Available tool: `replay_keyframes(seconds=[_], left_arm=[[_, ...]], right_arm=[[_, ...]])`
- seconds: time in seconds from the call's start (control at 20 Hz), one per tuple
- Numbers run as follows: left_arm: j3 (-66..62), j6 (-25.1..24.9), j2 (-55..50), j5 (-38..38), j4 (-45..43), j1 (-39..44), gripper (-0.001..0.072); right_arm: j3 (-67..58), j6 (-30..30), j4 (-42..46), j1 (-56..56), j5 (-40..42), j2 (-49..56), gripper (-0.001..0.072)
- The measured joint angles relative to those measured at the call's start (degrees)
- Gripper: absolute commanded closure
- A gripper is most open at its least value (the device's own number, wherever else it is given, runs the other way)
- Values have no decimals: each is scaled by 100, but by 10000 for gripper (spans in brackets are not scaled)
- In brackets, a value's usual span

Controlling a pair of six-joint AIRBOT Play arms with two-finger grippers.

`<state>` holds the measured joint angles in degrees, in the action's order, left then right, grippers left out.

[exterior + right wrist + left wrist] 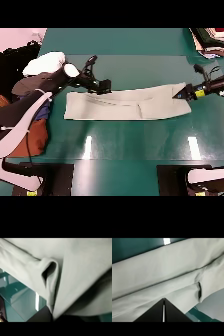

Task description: Fold the shirts.

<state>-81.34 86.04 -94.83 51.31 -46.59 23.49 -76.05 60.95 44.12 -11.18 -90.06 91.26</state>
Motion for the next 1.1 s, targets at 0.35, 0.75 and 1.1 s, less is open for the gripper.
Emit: replay_keyframes(seconds=[0.35,0.75,1.1], left_arm=[[-909,-81,-1049,-98,17,562,685],[-1051,-101,-1340,-225,-153,654,685],[-1060,-98,-717,125,-551,-61,684]], right_arm=[[-841,765,-564,817,68,-876,694],[-2188,1305,-645,2057,236,-640,693],[-2955,1373,-660,3025,315,31,692]])
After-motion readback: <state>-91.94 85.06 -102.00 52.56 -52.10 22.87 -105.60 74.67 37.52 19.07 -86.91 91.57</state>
